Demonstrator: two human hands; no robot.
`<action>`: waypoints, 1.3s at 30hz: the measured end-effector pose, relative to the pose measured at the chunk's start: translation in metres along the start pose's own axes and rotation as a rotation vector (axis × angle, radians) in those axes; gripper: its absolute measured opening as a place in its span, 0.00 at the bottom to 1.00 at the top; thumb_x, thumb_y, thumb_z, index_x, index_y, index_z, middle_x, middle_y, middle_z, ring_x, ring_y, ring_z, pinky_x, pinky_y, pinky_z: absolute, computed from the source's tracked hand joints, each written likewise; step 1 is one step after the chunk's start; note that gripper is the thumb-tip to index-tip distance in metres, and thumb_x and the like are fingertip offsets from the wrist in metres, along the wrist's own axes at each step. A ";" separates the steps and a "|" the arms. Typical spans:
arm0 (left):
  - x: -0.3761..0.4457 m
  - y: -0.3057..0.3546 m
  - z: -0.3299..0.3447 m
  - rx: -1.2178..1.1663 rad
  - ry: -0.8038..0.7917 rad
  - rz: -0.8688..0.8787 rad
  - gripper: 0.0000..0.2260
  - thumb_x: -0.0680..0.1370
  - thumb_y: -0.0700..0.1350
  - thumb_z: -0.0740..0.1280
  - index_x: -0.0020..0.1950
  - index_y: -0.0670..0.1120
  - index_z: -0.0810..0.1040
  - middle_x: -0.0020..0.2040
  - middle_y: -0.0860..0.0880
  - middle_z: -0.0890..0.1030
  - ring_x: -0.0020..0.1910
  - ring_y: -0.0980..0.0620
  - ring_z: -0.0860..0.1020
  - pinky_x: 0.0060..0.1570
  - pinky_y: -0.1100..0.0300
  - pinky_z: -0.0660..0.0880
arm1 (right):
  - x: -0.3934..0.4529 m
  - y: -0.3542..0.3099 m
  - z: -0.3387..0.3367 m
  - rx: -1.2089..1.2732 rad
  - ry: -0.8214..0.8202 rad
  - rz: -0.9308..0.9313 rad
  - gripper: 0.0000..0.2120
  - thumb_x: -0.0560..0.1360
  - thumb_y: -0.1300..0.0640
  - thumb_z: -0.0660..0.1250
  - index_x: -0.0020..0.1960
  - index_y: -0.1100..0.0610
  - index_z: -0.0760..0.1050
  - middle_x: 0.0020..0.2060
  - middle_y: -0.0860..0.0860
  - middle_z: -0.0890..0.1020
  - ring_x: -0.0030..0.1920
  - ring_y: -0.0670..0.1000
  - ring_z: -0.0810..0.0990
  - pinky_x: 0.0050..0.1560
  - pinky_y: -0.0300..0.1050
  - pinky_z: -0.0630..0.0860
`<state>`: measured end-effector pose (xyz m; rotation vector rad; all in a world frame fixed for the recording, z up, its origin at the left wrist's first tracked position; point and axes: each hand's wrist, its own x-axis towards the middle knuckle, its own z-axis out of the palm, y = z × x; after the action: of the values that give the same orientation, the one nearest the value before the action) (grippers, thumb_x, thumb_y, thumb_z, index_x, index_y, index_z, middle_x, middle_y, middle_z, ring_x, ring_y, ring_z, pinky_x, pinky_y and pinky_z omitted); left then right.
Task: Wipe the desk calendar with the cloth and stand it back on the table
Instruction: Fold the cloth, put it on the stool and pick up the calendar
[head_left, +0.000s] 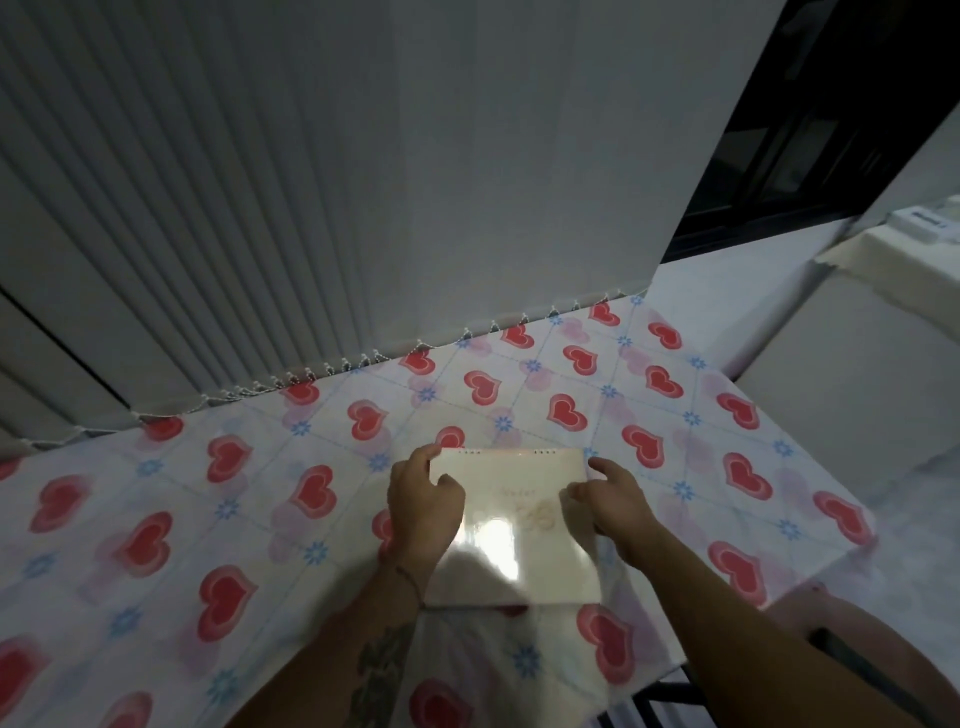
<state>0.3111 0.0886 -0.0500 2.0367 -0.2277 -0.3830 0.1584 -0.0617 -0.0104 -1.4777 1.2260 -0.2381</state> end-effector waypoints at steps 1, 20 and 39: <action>0.000 0.005 0.000 -0.020 0.050 0.034 0.17 0.74 0.42 0.64 0.60 0.58 0.76 0.55 0.54 0.74 0.55 0.49 0.77 0.50 0.55 0.79 | -0.001 -0.005 0.000 -0.017 0.015 -0.032 0.25 0.72 0.62 0.67 0.68 0.55 0.69 0.59 0.55 0.78 0.50 0.54 0.79 0.49 0.54 0.79; 0.006 0.085 -0.052 -0.229 0.323 0.267 0.09 0.78 0.43 0.66 0.48 0.58 0.80 0.53 0.51 0.75 0.46 0.52 0.78 0.48 0.53 0.79 | 0.000 -0.095 -0.009 0.091 -0.067 -0.433 0.03 0.80 0.51 0.61 0.51 0.44 0.73 0.54 0.45 0.77 0.56 0.52 0.76 0.56 0.57 0.76; 0.024 0.067 -0.063 -0.154 0.238 0.340 0.11 0.76 0.36 0.69 0.42 0.53 0.82 0.46 0.54 0.80 0.48 0.53 0.78 0.46 0.62 0.75 | 0.024 -0.086 0.005 0.071 -0.051 -0.446 0.11 0.81 0.56 0.60 0.54 0.48 0.81 0.57 0.48 0.79 0.59 0.55 0.76 0.58 0.58 0.78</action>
<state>0.3558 0.1005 0.0329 1.8302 -0.3784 0.0524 0.2192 -0.0931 0.0469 -1.6706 0.8264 -0.5329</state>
